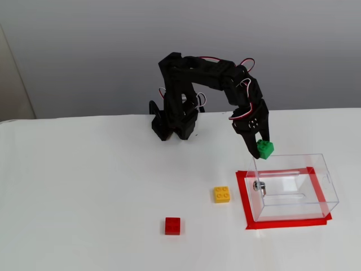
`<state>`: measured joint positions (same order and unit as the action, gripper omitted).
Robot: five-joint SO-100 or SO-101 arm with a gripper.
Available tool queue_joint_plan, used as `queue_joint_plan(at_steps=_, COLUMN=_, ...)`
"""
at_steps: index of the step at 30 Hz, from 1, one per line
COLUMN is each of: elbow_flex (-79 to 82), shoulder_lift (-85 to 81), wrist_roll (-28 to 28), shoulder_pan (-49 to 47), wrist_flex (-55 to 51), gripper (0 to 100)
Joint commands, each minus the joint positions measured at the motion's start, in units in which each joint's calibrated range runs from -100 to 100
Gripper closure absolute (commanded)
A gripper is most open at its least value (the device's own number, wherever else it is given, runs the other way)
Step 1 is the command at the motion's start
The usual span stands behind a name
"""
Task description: Pick the green lego brick and place it into the transparent box
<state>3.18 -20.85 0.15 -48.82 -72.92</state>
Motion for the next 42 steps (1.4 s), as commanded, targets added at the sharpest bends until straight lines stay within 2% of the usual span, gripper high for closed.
queue_joint_plan(at_steps=1, elbow_flex=-7.16, shoulder_lift=4.68, wrist_roll=-0.09, shoulder_pan=-1.27, wrist_flex=-0.1, gripper=89)
queue_joint_plan(at_steps=14, elbow_flex=-22.8, shoulder_lift=23.01, wrist_roll=0.17, shoulder_pan=-4.3, wrist_flex=-0.1, gripper=89)
queue_joint_plan(at_steps=29, elbow_flex=-30.21, shoulder_lift=29.2, wrist_roll=0.06, shoulder_pan=-7.33, wrist_flex=-0.1, gripper=88)
queue_joint_plan(at_steps=35, elbow_flex=-29.58, shoulder_lift=29.2, wrist_roll=-0.15, shoulder_pan=-7.26, wrist_flex=-0.1, gripper=71)
queue_joint_plan(at_steps=42, elbow_flex=-30.12, shoulder_lift=28.52, wrist_roll=-0.2, shoulder_pan=-7.26, wrist_flex=-0.1, gripper=69)
